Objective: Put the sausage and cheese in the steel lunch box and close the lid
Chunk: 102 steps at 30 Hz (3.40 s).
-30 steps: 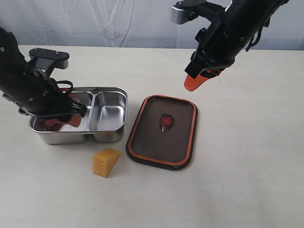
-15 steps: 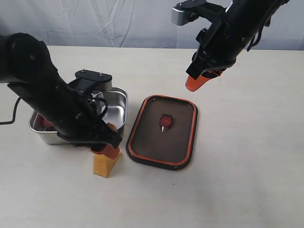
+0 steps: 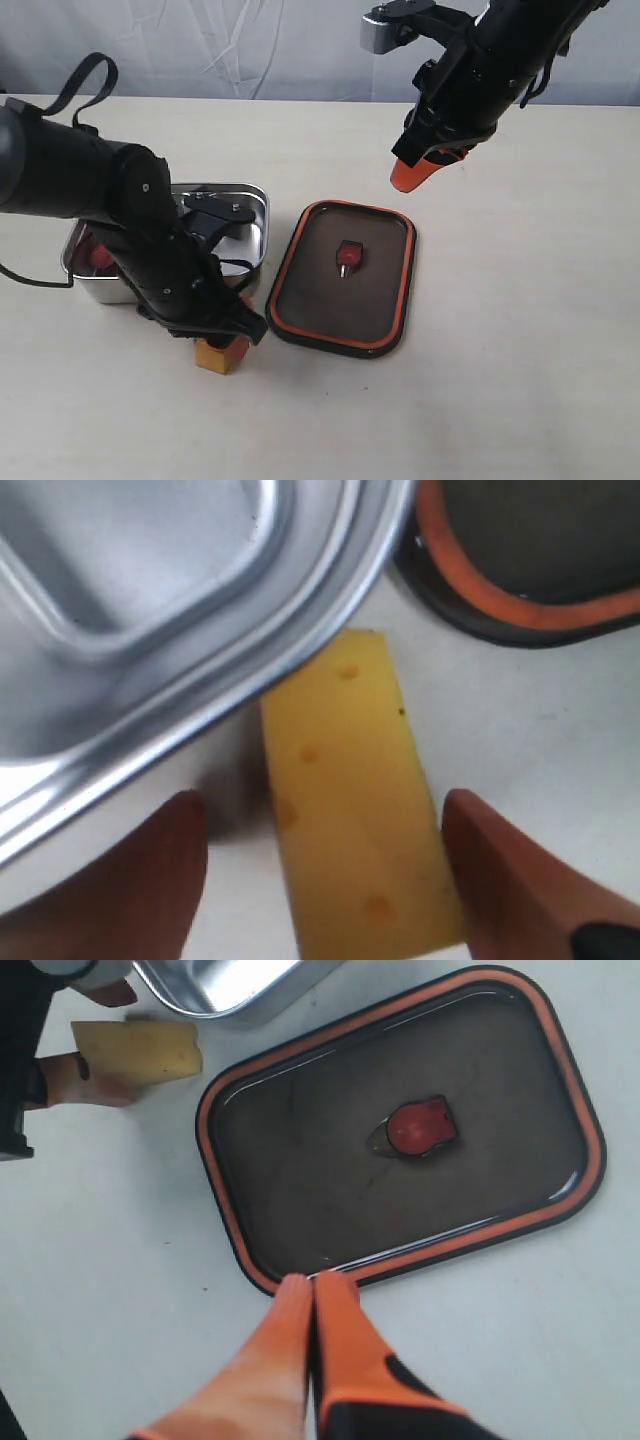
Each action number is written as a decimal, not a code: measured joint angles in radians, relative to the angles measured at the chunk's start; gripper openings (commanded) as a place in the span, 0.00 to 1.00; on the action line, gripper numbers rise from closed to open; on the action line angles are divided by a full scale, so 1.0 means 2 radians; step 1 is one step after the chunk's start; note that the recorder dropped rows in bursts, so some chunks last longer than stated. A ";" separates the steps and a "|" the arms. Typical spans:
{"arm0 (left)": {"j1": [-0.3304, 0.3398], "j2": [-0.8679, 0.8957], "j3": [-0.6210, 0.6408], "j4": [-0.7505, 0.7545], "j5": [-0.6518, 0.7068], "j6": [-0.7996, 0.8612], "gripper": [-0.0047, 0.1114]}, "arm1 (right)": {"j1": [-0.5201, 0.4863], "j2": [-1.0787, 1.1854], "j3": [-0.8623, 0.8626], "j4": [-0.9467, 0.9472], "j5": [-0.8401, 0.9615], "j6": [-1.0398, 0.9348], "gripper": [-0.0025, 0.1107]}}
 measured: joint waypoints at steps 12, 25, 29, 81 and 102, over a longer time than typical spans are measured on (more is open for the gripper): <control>0.000 0.000 0.000 -0.047 0.038 0.038 0.04 | 0.000 0.000 0.000 -0.007 0.000 0.000 0.02; -0.002 -0.110 -0.071 0.048 0.019 0.003 0.04 | 0.000 0.000 0.000 -0.019 -0.010 0.000 0.02; -0.002 -0.100 -0.084 0.147 0.016 -0.064 0.04 | 0.000 0.000 0.000 -0.024 -0.011 0.004 0.02; 0.066 -0.165 -0.092 0.228 0.084 -0.103 0.04 | -0.018 0.052 0.000 -0.191 -0.122 0.172 0.50; 0.067 -0.271 0.007 0.202 0.097 -0.103 0.04 | -0.034 0.186 -0.067 -0.120 -0.112 0.176 0.49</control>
